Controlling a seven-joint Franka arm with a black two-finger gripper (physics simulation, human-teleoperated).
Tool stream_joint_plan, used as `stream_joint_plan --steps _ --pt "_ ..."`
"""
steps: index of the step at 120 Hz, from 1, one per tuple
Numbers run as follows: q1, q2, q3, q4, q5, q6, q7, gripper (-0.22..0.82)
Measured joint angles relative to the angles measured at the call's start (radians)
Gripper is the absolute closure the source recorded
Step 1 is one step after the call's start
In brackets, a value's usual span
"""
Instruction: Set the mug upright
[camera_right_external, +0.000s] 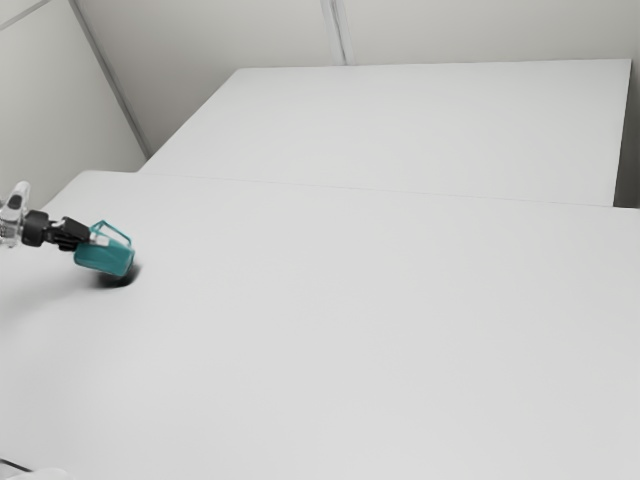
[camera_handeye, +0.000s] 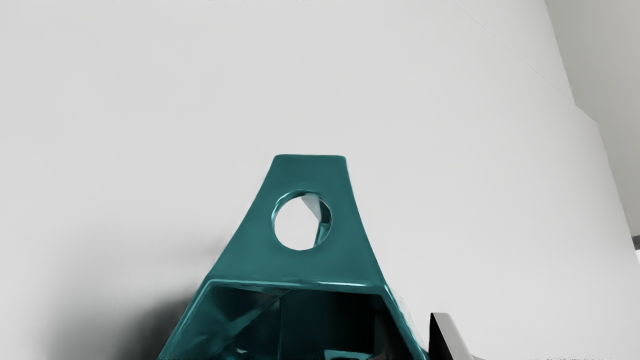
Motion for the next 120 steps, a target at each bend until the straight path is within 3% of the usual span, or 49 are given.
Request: stream_joint_plan --steps 69,120 --pt "-0.284 -0.278 -0.008 -0.158 0.437 0.033 -0.092 0.78" --pt "-0.448 -0.492 -0.039 -0.41 0.669 0.195 -0.232 0.78"
